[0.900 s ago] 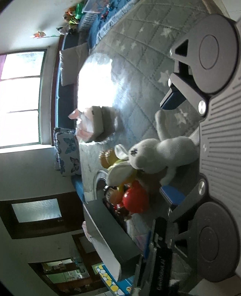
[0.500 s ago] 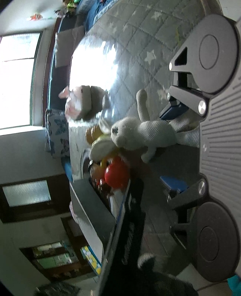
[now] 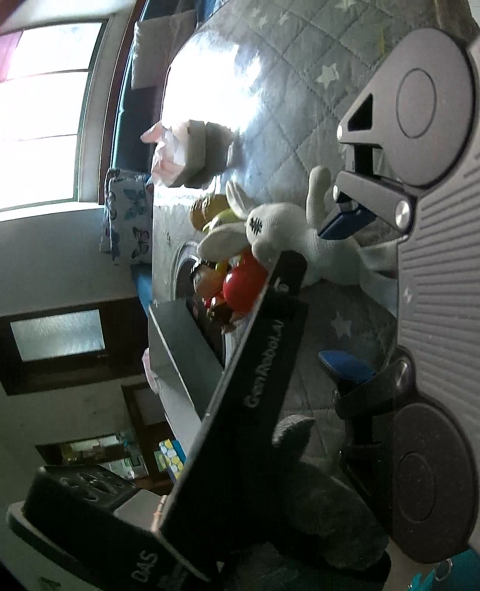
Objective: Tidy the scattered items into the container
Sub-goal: 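Close the left gripper on the white rabbit plush's body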
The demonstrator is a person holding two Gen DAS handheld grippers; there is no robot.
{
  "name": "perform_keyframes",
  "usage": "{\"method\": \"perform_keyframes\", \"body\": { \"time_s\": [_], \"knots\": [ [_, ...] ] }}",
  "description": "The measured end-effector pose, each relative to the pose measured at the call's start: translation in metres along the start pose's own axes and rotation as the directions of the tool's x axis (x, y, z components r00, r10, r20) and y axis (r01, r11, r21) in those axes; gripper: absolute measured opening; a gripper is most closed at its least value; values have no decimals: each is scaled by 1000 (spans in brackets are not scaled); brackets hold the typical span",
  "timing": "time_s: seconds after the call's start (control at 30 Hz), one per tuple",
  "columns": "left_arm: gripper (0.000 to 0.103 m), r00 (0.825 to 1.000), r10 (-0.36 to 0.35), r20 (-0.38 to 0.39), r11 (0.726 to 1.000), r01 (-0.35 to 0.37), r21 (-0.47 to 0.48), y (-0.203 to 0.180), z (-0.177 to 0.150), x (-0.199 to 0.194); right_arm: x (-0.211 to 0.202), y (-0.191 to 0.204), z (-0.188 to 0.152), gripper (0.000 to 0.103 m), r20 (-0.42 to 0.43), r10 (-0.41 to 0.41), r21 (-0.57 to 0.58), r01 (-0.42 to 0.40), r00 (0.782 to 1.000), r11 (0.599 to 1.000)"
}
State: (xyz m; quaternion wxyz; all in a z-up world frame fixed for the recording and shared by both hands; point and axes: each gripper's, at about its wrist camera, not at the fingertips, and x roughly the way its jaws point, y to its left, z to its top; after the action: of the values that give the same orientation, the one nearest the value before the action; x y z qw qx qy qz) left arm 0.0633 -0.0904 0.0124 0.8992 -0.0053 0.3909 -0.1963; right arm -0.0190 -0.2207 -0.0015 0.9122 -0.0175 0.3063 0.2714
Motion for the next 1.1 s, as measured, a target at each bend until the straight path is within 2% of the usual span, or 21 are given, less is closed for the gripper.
{"method": "perform_keyframes", "body": {
  "time_s": [0.37, 0.5, 0.6, 0.67, 0.73, 0.87, 1.1],
  "knots": [
    [41, 995, -90, -45, 993, 86, -82, 8, 7, 17, 2, -19, 2, 68, 0, -71, 56, 71, 997, 996],
    [38, 990, -132, -59, 986, 125, -106, 10, 10, 22, 2, -30, 6, 68, 7, -90, 64, 90, 996, 994],
    [38, 989, -136, -60, 987, 130, -98, 8, 13, 24, 7, -33, 6, 68, -3, -90, 60, 90, 996, 994],
    [37, 989, -134, -57, 988, 129, -86, 5, 14, 24, 11, -35, 5, 62, -11, -79, 64, 80, 997, 995],
    [36, 989, -135, -57, 988, 130, -82, 5, 16, 26, 16, -36, 4, 60, -20, -69, 71, 70, 997, 995],
    [38, 988, -144, -61, 985, 137, -106, 8, 18, 32, 22, -36, 3, 50, -29, -58, 75, 60, 998, 995],
    [29, 987, -154, -46, 985, 150, -81, 6, 20, 36, 24, -37, 4, 48, -39, -59, 77, 62, 997, 995]
  ]
}}
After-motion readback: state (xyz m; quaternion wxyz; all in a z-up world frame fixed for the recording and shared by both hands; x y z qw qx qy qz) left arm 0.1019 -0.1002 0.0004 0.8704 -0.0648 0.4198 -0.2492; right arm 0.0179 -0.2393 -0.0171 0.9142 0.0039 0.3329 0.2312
